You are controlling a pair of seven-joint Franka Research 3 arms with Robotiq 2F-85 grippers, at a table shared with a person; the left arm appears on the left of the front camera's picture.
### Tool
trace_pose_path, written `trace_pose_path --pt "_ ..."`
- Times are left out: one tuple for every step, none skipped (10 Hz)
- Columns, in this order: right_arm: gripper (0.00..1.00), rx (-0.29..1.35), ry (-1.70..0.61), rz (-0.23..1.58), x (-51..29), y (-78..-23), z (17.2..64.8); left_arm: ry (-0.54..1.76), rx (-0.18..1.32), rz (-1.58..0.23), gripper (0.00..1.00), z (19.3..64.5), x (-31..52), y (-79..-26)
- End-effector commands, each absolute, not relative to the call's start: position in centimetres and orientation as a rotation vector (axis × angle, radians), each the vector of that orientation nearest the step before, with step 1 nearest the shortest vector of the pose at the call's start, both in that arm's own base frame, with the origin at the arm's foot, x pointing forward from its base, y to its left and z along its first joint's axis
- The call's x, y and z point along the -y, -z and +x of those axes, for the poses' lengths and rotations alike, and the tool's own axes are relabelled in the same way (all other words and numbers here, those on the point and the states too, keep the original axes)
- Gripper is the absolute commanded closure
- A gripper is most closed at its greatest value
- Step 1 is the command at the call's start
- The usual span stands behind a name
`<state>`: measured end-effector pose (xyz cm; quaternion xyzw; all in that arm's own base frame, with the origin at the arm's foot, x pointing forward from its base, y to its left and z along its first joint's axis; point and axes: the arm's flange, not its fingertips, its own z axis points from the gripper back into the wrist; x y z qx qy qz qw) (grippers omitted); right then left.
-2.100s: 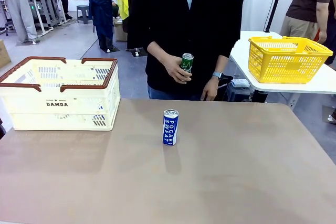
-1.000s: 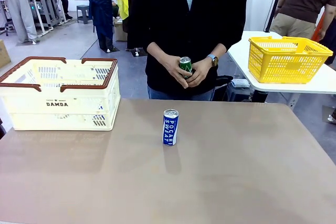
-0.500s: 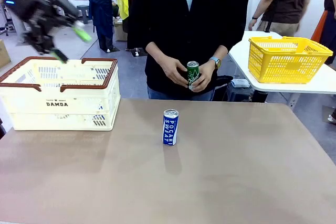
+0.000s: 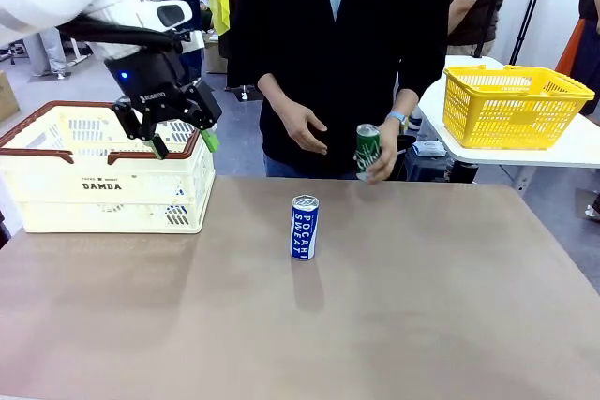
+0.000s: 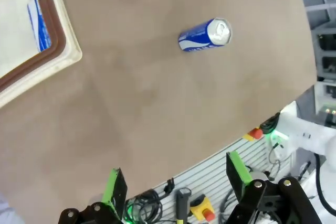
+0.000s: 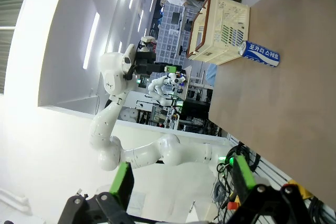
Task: Place the drinks into the Shopping basket.
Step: Pick up one drink and place it into the Shopping basket.
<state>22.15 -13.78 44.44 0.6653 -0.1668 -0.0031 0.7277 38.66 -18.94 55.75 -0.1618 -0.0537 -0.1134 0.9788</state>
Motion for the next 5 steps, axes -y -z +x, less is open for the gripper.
trace_pose_path --pt "0.00 0.367 0.024 1.481 13.8 -45.2 22.4 0.181 0.138 -0.324 0.00 39.8 17.3 -57.0" --pt "0.00 0.367 0.024 1.481 13.8 -45.2 22.4 0.181 0.138 -0.324 0.00 39.8 17.3 -57.0" --pt "0.00 0.367 0.024 1.481 13.8 -45.2 22.4 0.218 0.115 -0.335 0.00 39.0 18.3 -56.2" --pt "0.00 0.367 0.024 1.481 13.8 -45.2 22.4 0.272 0.144 -0.357 0.00 38.3 20.7 -54.9" --pt "0.00 0.367 0.024 1.481 13.8 -45.2 22.4 0.303 0.138 -0.328 0.00 38.1 24.0 -53.9"
